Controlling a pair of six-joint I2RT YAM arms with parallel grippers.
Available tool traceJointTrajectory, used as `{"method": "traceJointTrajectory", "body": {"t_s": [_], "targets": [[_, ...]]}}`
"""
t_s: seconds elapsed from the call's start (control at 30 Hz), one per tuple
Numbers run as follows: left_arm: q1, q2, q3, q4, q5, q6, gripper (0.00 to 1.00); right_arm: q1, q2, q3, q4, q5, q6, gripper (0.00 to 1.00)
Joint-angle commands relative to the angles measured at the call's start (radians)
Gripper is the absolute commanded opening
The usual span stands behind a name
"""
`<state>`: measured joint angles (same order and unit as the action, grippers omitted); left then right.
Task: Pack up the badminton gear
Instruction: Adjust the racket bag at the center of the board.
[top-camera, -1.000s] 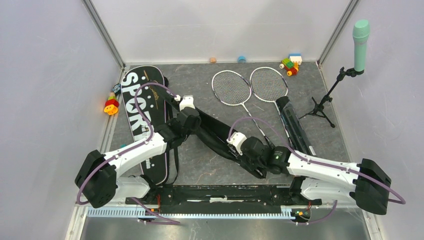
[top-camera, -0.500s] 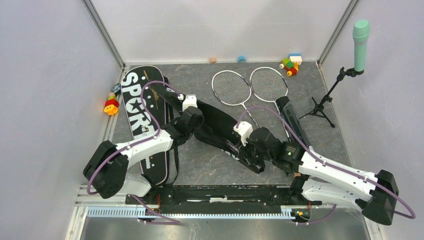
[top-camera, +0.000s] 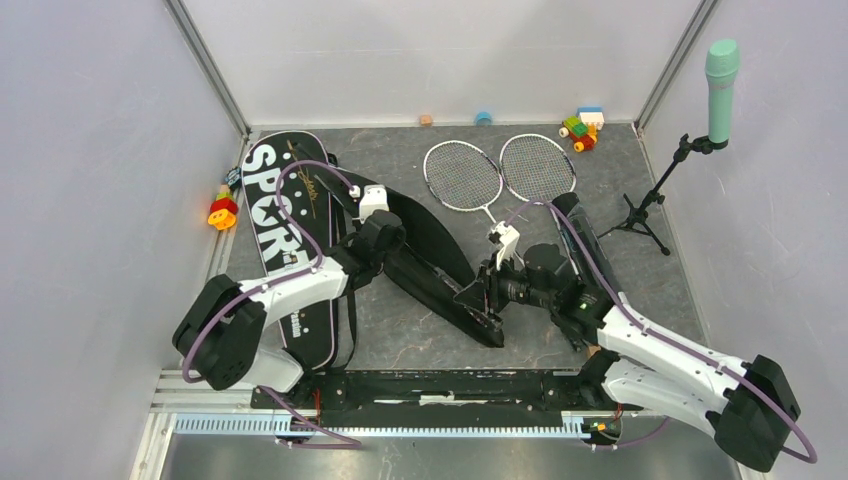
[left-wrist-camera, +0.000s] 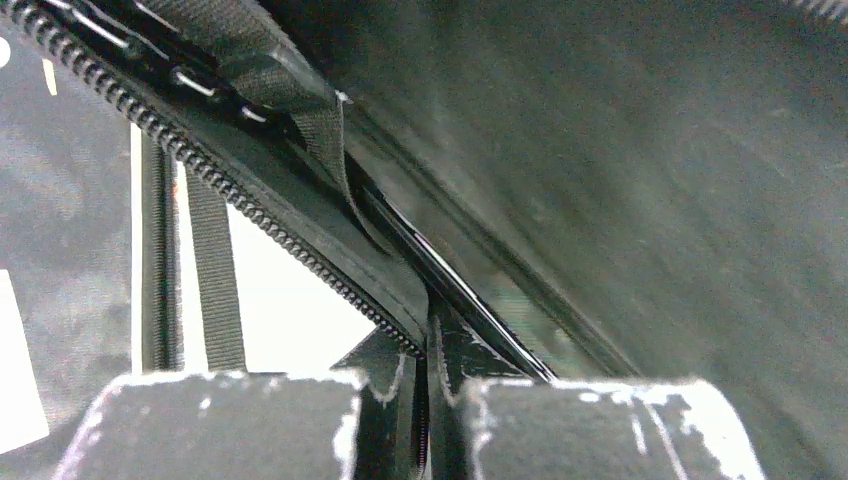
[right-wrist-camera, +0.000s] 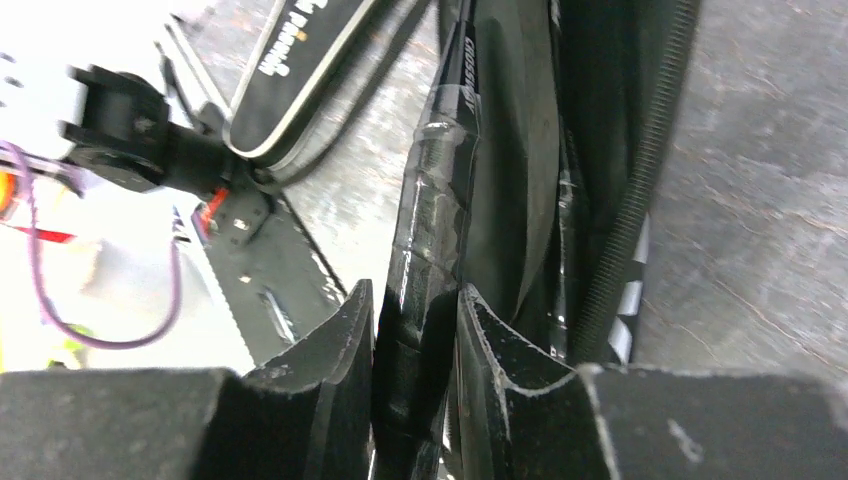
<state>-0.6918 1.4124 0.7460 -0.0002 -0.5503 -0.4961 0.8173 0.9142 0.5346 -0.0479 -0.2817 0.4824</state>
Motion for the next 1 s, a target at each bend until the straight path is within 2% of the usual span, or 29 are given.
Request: {"method": "traceJointTrajectory", "body": {"t_s": [0.0,0.1,0.17,0.23,0.33,0.47,0.57,0.7,0.77,0.83,0.9,0.97], "targets": [[-0.051,0.053,-0.015,0.041,0.133,0.041,0.02,0.003,-0.019,0.064,0.547,-0.344,0.097,0.08],[-0.051,0.065,-0.014,0.042,0.135,0.041,0.02,0.000,-0.056,0.040,0.541,-0.308,0.078,0.08],[-0.050,0.052,-0.020,0.045,0.152,0.038,0.02,0.001,-0.076,0.035,0.447,-0.172,0.003,0.07],[-0.051,0.024,-0.032,0.053,0.199,0.035,0.02,0.000,-0.078,-0.001,0.435,0.022,-0.053,0.05],[-0.051,-0.024,-0.053,0.072,0.314,0.029,0.02,0.001,-0.031,-0.106,0.613,0.229,-0.171,0.04],[-0.051,-0.064,-0.076,0.088,0.416,0.048,0.02,0.000,0.070,-0.202,0.885,0.266,-0.347,0.06],[-0.052,-0.081,-0.076,0.069,0.465,0.073,0.02,0.001,0.114,-0.221,0.957,0.323,-0.467,0.11],[-0.051,-0.106,-0.078,0.063,0.526,0.081,0.02,0.000,0.160,-0.268,1.105,0.382,-0.558,0.13],[-0.051,-0.115,-0.070,0.038,0.500,0.079,0.02,0.001,0.152,-0.228,1.021,0.330,-0.494,0.15],[-0.051,-0.119,-0.052,0.007,0.436,0.074,0.02,0.000,0.130,-0.130,0.756,0.230,-0.391,0.16],[-0.050,-0.119,-0.037,0.006,0.385,0.070,0.02,0.001,0.131,-0.024,0.406,0.104,-0.296,0.17],[-0.048,-0.118,-0.029,0.006,0.365,0.060,0.02,0.001,0.148,0.021,0.215,-0.046,-0.239,0.24]]}}
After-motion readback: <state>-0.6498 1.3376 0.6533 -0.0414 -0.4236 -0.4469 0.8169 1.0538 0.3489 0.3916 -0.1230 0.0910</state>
